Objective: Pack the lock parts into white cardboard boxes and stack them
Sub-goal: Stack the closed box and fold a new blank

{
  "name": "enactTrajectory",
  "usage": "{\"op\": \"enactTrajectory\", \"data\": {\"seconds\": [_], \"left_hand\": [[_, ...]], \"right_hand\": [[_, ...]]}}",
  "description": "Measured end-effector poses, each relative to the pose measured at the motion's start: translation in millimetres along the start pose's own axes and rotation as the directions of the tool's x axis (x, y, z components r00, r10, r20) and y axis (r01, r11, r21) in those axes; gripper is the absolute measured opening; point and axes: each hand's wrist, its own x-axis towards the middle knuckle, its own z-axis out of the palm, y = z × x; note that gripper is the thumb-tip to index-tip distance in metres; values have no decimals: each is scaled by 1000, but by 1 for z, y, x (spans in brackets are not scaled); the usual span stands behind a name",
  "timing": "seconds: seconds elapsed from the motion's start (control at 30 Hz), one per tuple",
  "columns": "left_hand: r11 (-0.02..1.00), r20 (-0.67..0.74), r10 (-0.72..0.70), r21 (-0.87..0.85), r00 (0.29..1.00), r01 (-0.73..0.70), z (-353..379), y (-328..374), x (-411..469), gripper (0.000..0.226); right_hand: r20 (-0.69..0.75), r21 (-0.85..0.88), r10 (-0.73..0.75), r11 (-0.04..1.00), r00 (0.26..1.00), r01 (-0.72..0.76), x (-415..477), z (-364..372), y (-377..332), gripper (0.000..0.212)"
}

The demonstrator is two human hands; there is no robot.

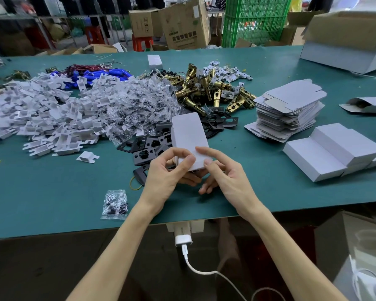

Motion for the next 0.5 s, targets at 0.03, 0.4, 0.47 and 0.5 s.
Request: {"op": "enactTrajectory", "data": {"seconds": [0.03,0.4,0.47,0.5], "left_hand": [[1000,2,1,4,1000,-1,0,0,0,15],[999,84,20,28,996,-23,-3,0,-1,17],[1000,86,13,23,996,-15,-3,1,-1,18],[1000,87,11,18,996,-12,-2,1,-1,19]], "right_hand": [[-1,1,-2,1000,1000,2,0,0,0,29],[-14,46,7,999,1000,-7,0,-2,0,31],[-14,45,6,999,1000,-6,0,-3,0,31],[-13,45,4,999,1000,-3,0,-3,0,31]]}}
